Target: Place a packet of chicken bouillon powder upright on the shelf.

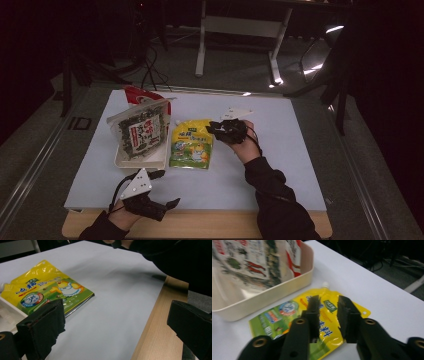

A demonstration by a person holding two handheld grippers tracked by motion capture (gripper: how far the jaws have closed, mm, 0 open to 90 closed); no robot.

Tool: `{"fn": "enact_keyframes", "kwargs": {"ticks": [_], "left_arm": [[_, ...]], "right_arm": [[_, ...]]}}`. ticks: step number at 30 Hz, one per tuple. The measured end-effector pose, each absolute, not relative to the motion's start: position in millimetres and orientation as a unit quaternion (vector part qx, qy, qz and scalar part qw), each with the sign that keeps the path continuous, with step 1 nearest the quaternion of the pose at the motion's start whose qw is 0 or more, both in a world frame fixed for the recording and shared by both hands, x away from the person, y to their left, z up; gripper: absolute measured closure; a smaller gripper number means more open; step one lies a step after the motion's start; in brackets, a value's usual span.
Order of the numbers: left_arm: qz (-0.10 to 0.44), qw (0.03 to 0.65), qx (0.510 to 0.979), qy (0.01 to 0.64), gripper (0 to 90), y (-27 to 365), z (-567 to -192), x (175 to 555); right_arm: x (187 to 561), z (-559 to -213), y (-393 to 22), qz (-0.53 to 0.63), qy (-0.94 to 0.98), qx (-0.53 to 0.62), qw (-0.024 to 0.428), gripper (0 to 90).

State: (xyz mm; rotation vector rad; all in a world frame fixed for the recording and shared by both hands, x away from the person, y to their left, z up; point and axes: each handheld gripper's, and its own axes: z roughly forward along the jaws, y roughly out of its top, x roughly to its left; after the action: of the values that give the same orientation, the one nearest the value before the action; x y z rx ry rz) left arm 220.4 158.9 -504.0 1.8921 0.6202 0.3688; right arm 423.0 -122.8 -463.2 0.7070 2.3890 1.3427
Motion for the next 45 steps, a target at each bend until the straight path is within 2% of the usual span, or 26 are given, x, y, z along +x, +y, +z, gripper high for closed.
{"fn": "enact_keyframes", "kwargs": {"ticks": [7,20,24,36,45], "left_arm": [[0.153,0.528,0.793,0.261,2.3,161,-505,218],[0.147,0.527,0.794,0.266,2.3,164,-510,214],[0.143,0.529,0.791,0.271,2.3,166,-511,213],[0.145,0.530,0.789,0.275,2.3,170,-511,208],[0.147,0.531,0.786,0.282,2.4,175,-511,205]], "right_arm": [[445,-474,-102,0.452,0.840,0.263,0.142,89.7],[482,-497,-67,0.417,0.852,0.279,0.152,90.0],[492,-502,-54,0.417,0.857,0.272,0.133,90.0],[514,-516,-17,0.391,0.859,0.300,0.141,90.0],[532,-527,-2,0.369,0.855,0.342,0.128,90.0]]}}
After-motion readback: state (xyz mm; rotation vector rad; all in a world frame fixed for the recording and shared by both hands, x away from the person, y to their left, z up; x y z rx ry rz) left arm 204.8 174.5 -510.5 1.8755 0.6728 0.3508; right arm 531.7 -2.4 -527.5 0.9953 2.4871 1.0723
